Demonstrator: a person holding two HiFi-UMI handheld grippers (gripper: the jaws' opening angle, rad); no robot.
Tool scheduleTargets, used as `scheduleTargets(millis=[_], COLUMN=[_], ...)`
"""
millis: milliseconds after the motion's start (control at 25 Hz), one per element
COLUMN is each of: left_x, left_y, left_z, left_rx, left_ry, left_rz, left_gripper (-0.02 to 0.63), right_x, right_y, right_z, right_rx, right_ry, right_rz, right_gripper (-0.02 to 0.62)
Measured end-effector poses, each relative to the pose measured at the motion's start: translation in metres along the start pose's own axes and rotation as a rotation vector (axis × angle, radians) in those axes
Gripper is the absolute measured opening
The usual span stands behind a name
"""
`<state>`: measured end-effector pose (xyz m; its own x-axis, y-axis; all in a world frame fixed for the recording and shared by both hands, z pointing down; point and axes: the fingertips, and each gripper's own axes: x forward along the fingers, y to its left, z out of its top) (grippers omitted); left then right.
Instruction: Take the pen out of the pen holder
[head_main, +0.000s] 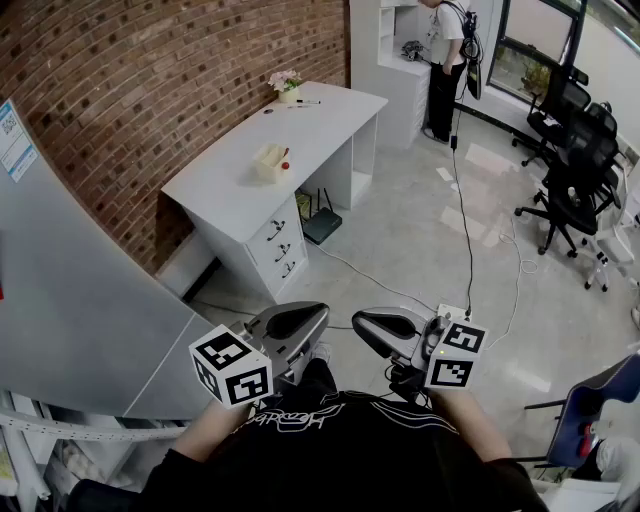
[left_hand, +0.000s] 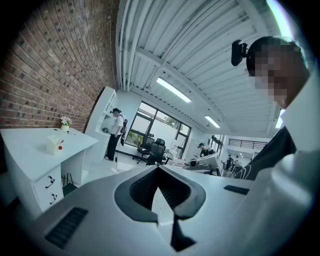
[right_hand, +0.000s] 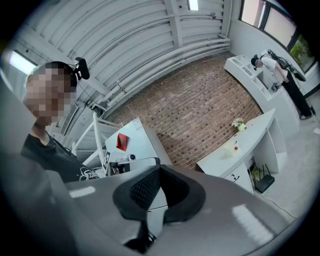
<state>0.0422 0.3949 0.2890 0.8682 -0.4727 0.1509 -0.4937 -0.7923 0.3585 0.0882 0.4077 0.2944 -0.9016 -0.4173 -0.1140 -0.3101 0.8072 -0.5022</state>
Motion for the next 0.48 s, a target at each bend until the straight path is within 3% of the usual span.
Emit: scheduleTargets(millis=[480], left_x=[0.016], left_y=[0.036], left_z=[-0.001], left_rx=[-0.035], left_ry=[0.021], left_rz=[-0.007], left_gripper=[0.003], right_x=[0.017], right_y=[-0.037], right_z=[0.004], right_rx=[0.069], right_ry=[-0.018], right_rz=[-0.03], right_gripper=[0.003])
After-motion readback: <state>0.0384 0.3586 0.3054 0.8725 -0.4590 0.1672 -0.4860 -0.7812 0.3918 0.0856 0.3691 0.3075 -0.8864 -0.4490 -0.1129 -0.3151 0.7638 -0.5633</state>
